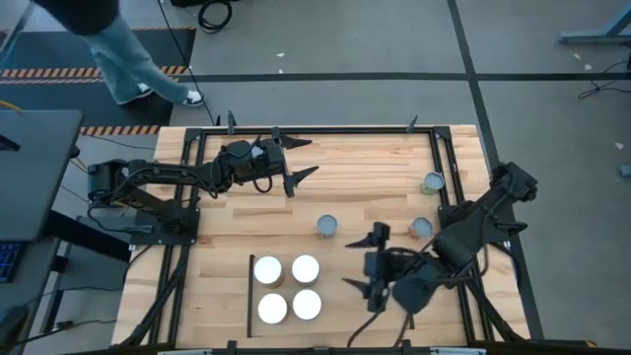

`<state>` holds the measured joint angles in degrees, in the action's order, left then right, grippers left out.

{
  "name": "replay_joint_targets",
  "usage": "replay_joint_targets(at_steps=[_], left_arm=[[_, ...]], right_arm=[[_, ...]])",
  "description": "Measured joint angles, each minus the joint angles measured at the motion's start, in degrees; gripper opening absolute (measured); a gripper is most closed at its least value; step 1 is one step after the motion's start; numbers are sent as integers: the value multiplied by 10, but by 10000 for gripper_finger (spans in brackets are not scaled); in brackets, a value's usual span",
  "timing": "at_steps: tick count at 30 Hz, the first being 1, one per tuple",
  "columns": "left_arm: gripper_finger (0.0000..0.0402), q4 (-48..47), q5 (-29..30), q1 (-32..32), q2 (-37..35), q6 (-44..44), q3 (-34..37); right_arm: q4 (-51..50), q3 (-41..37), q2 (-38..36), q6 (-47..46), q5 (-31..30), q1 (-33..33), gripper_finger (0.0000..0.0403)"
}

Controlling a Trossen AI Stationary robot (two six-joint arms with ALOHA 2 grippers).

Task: Pick and place cans onto a shelf
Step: Put the canned oranges on the shelf

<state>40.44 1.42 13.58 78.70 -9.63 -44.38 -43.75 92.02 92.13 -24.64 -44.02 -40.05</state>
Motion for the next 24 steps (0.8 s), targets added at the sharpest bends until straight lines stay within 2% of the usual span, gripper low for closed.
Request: replay_joint_targets(at_steps=[5,9,12,14,16,19,24], left_arm=[[350,0,0,0,0,0,0],[350,0,0,0,0,0,0],[350,0,0,0,0,0,0],[350,0,0,0,0,0,0],[350,0,0,0,0,0,0],[350,0,0,0,0,0,0],[350,0,0,0,0,0,0]], right_arm=[[-43,-83,-100,-110,-78,-9,348],[-135,-153,-199,-256,-88,14,348],[-243,-200,-264,-384,-77,64,348],[-312,-224,-299,-436,-40,117,348],[-365,-247,-329,-445,7,180,348],[-392,-288,-360,-393,80,279,348],[-339,-376,-370,-270,274,431,348]])
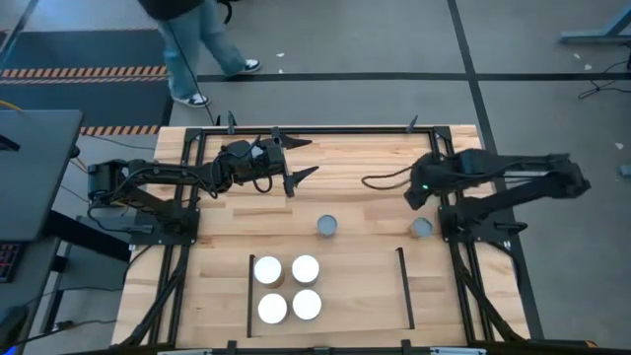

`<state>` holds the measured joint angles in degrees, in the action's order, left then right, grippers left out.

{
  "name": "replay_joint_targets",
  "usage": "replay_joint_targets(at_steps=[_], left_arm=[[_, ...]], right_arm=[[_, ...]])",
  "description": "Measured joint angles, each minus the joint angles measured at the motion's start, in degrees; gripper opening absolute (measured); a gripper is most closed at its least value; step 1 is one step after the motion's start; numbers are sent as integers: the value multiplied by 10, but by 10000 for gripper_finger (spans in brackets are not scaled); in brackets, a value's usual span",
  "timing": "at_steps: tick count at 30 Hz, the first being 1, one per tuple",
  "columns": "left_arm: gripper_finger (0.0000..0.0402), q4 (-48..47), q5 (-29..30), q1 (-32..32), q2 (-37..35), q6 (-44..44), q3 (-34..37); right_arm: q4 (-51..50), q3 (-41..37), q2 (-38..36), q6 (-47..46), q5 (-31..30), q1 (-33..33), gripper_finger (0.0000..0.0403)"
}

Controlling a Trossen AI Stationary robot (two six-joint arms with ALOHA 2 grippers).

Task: Pick and place cans onto a shelf
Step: Put the canned oranges on the shelf

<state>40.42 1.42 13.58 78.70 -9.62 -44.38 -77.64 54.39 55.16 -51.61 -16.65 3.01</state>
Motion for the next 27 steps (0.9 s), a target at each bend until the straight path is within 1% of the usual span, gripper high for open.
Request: replay_joint_targets(at_steps=[3,7,11,13,17,22,27], left_arm=[[350,0,0,0,0,0,0],[350,0,0,0,0,0,0],[350,0,0,0,0,0,0],[350,0,0,0,0,0,0],[350,0,0,0,0,0,0],[350,0,0,0,0,0,0],[350,0,0,0,0,0,0]], right_arm=[[56,-60,8,63,88,51,348],[113,-126,27,103,157,72,354],[139,-167,49,119,181,72,368],[157,-176,59,120,185,71,375],[161,-180,85,126,226,66,384],[160,-180,127,124,266,50,383],[159,-180,176,107,277,27,373]])
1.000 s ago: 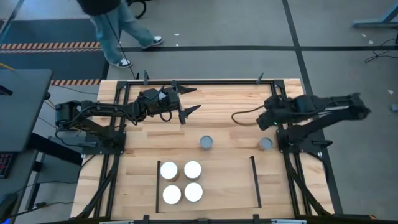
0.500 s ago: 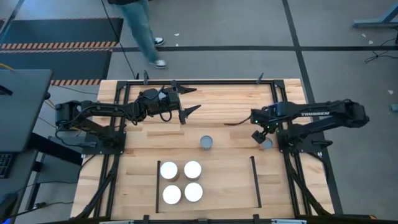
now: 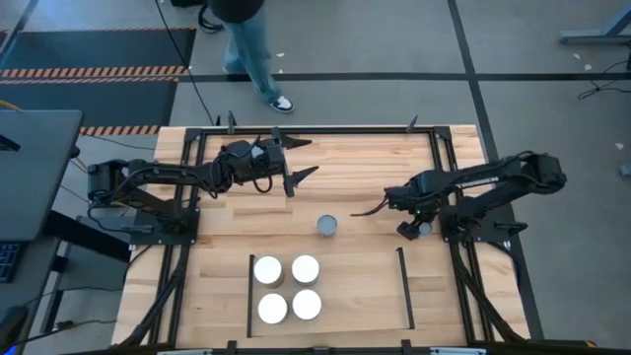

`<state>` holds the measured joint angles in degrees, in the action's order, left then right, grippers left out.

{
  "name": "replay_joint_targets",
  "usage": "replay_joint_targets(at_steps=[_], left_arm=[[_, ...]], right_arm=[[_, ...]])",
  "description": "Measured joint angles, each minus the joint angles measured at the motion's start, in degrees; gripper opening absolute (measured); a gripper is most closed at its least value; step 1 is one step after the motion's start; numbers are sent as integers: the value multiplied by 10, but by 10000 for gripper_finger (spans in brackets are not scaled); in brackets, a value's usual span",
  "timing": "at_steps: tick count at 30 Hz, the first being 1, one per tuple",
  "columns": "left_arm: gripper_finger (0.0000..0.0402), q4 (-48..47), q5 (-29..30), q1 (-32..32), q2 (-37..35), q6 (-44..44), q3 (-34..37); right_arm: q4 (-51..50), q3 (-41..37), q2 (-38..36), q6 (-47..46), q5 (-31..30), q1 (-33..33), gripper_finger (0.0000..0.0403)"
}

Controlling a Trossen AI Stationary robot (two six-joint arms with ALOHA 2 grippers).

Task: Pick and place cans onto a shelf
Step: Put the canned oranges on the shelf

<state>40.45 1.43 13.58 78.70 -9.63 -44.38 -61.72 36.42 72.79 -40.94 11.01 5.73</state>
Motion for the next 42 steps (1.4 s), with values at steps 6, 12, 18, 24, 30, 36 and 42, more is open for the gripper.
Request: replay_joint_targets(at_steps=[6,12,18,24,30,36,42], left_arm=[[350,0,0,0,0,0,0],[350,0,0,0,0,0,0],[350,0,0,0,0,0,0],[350,0,0,0,0,0,0],[350,0,0,0,0,0,0],[350,0,0,0,0,0,0],[350,0,0,0,0,0,0]], right_arm=[[-2,0,30,-21,11,-20,339],[-6,25,14,-28,-15,-18,287],[-46,167,-1,-12,-84,5,287],[-82,377,3,10,-145,25,287],[-73,522,3,-34,-105,0,287],[-68,562,3,-107,-101,-102,287],[2,562,30,-212,-67,-221,287]])
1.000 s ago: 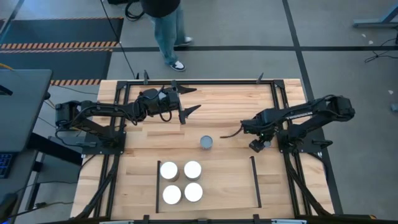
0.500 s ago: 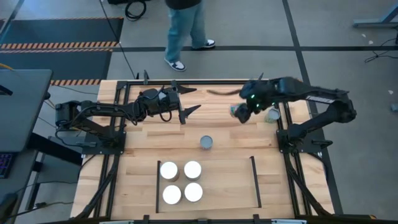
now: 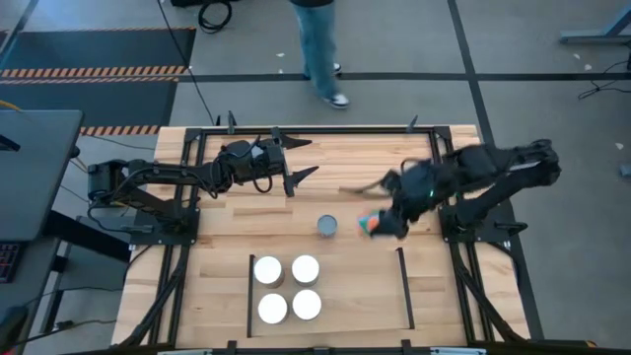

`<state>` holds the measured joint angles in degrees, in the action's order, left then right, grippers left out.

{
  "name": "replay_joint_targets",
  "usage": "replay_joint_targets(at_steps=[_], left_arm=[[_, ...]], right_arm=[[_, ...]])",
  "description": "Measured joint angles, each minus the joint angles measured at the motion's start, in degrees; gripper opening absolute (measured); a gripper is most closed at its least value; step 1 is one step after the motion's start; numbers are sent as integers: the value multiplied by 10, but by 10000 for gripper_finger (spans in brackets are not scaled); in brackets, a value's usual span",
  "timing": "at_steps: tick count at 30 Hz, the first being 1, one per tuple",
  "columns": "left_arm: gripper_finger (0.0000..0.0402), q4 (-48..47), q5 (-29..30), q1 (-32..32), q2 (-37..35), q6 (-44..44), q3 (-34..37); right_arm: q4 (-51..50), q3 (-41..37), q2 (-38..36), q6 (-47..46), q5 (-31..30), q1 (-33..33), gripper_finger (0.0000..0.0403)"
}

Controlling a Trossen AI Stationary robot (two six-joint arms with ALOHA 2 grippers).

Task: Pick and place cans onto a shelf
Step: Put the canned oranges on the shelf

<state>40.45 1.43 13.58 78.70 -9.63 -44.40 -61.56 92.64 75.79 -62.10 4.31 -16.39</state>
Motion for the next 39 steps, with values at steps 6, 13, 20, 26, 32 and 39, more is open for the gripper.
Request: replay_joint_targets(at_steps=[6,13,20,26,32,39], left_arm=[[350,0,0,0,0,0,0],[350,0,0,0,0,0,0],[350,0,0,0,0,0,0],[350,0,0,0,0,0,0],[350,0,0,0,0,0,0],[350,0,0,0,0,0,0]], right_arm=[[-37,0,78,-37,76,-43,287],[-135,0,165,2,87,-46,287],[-150,-1,184,40,71,-48,291],[-147,-1,193,49,74,-70,309],[-146,-1,198,53,87,-91,315],[-145,-1,197,65,73,-103,324]])
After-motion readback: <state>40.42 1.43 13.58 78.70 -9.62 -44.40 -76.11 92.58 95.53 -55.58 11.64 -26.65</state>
